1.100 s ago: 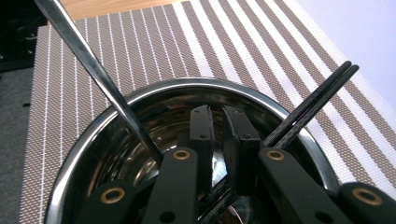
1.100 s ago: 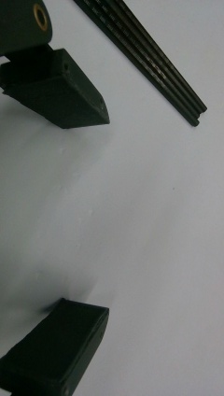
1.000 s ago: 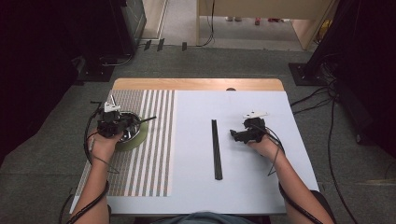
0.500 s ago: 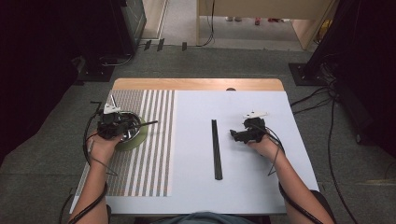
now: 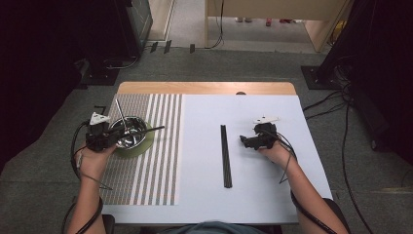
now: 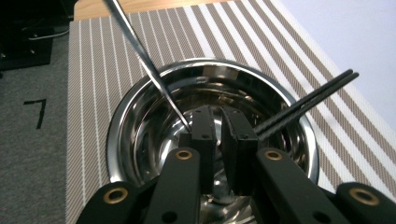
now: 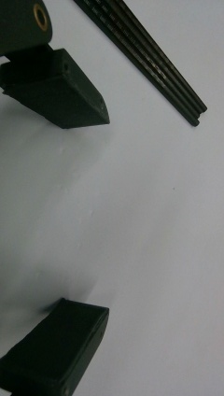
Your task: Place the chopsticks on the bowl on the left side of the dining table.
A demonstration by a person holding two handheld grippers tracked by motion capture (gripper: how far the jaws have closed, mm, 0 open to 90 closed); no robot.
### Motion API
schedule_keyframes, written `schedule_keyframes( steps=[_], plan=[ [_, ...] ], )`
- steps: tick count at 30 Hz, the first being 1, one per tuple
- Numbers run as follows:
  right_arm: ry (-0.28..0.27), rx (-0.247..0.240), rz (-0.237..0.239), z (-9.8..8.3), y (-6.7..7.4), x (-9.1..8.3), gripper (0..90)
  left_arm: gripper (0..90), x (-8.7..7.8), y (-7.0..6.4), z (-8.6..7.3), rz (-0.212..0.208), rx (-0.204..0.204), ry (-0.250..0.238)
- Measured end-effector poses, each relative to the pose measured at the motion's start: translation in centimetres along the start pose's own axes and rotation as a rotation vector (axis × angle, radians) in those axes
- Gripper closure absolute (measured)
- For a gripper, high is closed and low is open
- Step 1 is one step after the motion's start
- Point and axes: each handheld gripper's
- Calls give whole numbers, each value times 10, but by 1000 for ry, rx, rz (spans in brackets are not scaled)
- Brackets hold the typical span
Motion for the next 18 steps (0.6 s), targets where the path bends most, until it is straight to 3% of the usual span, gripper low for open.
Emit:
schedule_keyframes(
  steps=[9,18],
  plan=[
    [2,2,-1,0,0,0,74,852,-8,-2,-14,-5,-9,27],
    [1,1,-1,0,0,0,74,840,-4,2,-19,2,-16,60]
  ],
)
Point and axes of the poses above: each handheld gripper's, and its own axes: x roughly forward along the jaws, z roughly out of its top, y roughly to its left, and after that the axes turned 15 degrees about -z, right-handed
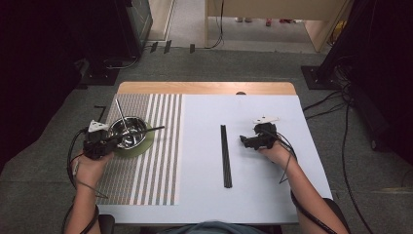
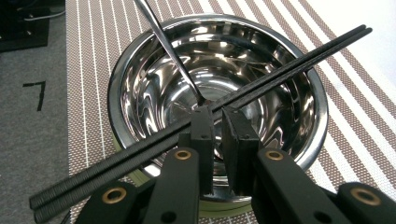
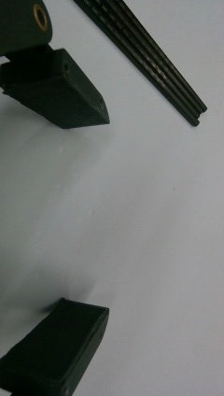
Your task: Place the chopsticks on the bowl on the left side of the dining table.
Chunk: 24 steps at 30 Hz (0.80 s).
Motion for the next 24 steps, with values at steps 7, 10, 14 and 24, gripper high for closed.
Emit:
schedule_keyframes(
  steps=[7,10,14,24],
  plan=[
    [1,1,0,0,0,0,74,832,1,1,0,3,-1,0],
    [1,1,0,0,0,0,74,827,1,2,0,6,-4,-4],
    [1,1,0,0,0,0,74,816,3,3,0,4,-3,-4],
    [1,1,0,0,0,0,74,786,2,2,1,0,-1,-21]
  ],
)
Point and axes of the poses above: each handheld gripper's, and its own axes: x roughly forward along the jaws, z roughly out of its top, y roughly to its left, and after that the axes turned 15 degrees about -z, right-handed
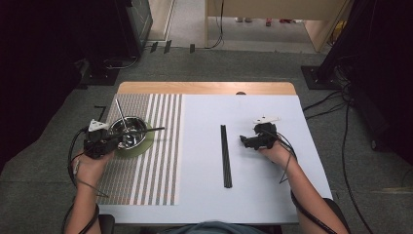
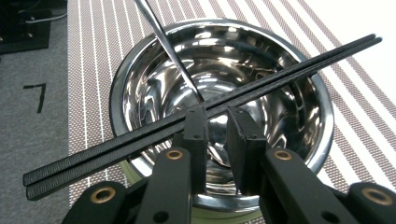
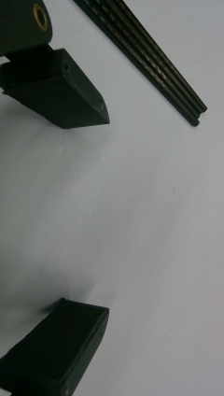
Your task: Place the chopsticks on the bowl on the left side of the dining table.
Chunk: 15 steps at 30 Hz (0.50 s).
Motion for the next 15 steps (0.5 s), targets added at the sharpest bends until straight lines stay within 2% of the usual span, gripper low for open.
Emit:
schedule_keyframes(
  steps=[6,11,15],
  plan=[
    [0,-1,0,0,0,0,74,634,-3,-5,5,16,-1,-37],
    [0,-1,0,0,0,0,74,477,-1,-7,10,-27,-56,-86],
    [-1,-1,-1,0,0,0,74,397,1,-9,14,-51,-73,-104]
  ],
)
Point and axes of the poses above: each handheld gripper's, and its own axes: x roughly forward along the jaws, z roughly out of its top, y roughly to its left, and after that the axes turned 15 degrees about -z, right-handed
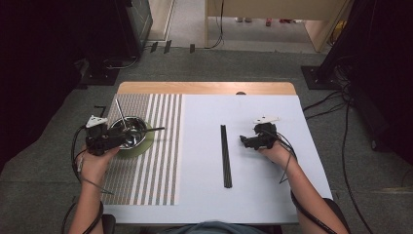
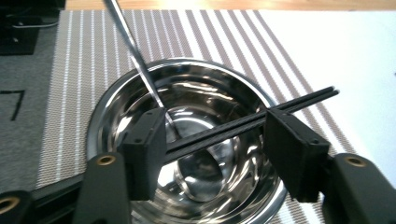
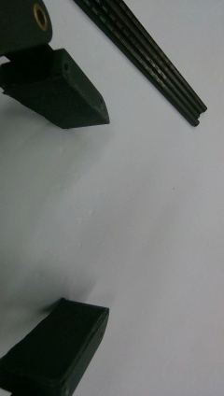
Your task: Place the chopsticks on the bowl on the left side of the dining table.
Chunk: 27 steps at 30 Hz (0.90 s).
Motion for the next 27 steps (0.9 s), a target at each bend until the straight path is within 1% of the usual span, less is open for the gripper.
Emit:
schedule_keyframes(
  steps=[5,8,12,15,17,20,27],
  plan=[
    [-1,-2,0,0,0,0,74,357,7,-6,4,-12,-23,-3],
    [0,-2,1,0,0,0,74,342,11,-12,6,-14,-2,1],
    [-1,-2,0,0,0,0,74,339,16,-21,8,-32,13,5],
    [-1,-2,0,0,0,0,74,335,20,-29,10,-36,24,14],
    [-1,-2,0,0,0,0,74,329,22,-35,12,-47,29,14],
    [0,-2,0,0,0,0,74,320,26,-44,13,-61,49,24],
    [-1,-2,0,0,0,0,74,309,37,-60,15,-83,68,44]
  ],
)
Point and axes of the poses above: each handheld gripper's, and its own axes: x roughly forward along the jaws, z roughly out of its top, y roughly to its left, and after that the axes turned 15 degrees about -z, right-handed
